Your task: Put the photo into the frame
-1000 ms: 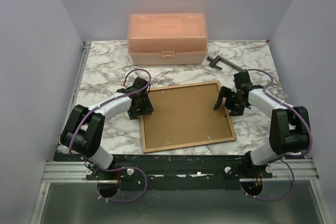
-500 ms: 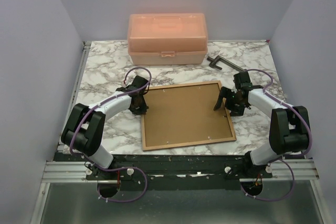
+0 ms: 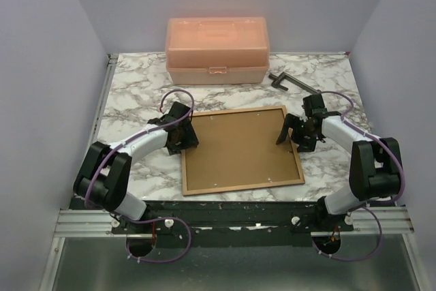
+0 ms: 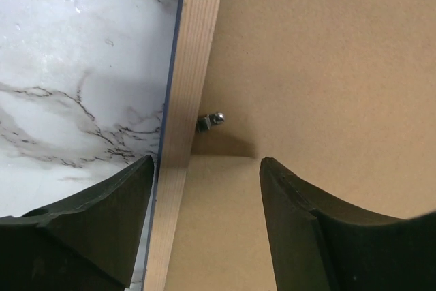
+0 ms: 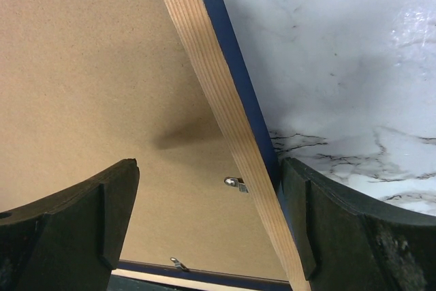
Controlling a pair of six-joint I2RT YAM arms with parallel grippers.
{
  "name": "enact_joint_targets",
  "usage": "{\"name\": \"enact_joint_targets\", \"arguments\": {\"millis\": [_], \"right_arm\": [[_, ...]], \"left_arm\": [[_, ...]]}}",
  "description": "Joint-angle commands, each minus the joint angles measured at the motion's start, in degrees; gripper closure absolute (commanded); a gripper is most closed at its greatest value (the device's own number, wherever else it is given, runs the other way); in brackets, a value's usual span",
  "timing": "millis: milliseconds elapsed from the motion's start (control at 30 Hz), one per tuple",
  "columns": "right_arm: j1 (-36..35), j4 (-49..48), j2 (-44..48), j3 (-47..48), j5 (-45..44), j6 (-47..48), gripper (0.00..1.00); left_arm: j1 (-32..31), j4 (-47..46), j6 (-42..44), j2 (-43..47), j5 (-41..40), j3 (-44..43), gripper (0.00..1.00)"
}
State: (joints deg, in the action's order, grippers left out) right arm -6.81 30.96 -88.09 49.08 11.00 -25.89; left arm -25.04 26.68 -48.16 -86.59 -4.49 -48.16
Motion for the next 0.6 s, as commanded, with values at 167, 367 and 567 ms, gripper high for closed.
{"name": "enact_joint_targets", "arguments": {"millis": [167, 367, 567], "right_arm": [[-0.58, 0.6, 0.44, -1.91, 4.2, -1.83, 0.08], [-0.57, -0.39, 1.26, -3.5, 7.08, -1.86, 0.08], [-0.66, -2.84, 1.52, -6.4, 12.42, -2.36, 0.08]], "left_arm": [[-2.43, -1.34, -4.9, 5.88, 4.18, 6.92, 0.34], [-4.93, -2.62, -7.86, 8.36, 6.14, 11.36, 0.36], [-4.83, 1.52, -5.41, 8.11, 5.37, 6.02, 0.37]]}}
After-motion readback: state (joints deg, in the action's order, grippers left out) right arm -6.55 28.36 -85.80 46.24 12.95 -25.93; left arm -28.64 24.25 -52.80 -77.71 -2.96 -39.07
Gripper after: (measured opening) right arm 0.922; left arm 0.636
